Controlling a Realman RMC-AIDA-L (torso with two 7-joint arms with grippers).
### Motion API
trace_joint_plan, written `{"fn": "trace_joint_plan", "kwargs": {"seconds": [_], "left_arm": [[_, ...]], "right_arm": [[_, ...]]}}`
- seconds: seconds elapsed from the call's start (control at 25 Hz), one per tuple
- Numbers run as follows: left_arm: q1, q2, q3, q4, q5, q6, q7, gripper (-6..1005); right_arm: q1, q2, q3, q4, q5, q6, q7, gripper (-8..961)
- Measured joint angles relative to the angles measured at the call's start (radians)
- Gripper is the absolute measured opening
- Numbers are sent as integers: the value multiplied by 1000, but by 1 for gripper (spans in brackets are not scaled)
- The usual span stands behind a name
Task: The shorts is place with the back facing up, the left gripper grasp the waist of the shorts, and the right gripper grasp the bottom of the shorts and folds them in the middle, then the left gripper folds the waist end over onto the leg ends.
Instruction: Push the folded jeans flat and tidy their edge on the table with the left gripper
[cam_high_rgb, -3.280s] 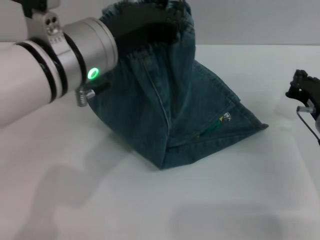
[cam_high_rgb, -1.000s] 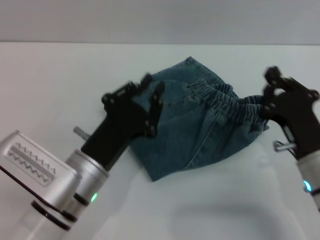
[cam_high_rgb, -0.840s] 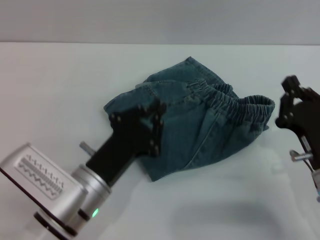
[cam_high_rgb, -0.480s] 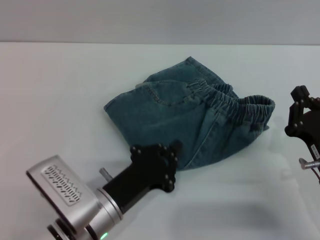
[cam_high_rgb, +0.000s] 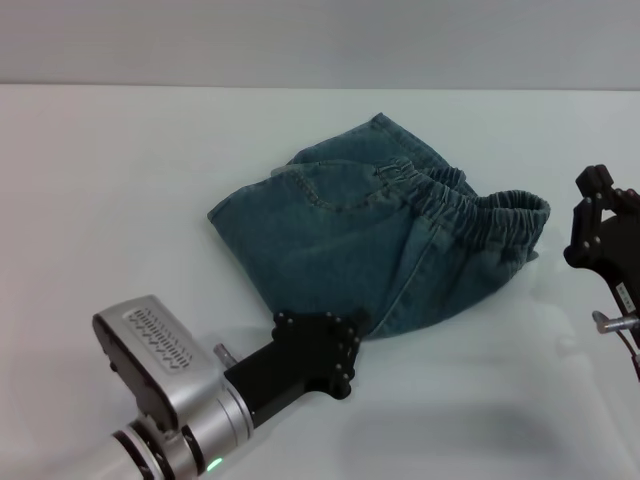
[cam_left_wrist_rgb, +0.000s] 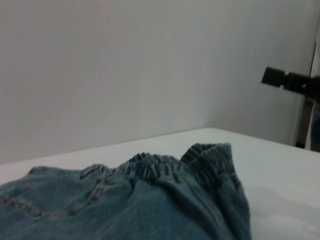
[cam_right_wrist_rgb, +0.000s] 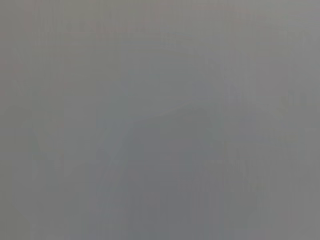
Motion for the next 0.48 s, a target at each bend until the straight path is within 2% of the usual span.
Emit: {"fn": "trace_joint_plan", "kwargs": {"seconds": [0.28, 0.48], "left_arm": [[-23, 6, -22, 42, -2, -9, -32, 25], [-69, 5, -31, 115, -4, -17, -128, 34]], "right_arm": [[-8, 1, 0, -18, 2, 0, 1, 38], [-17, 2, -1, -36, 2, -4, 1, 39]]}}
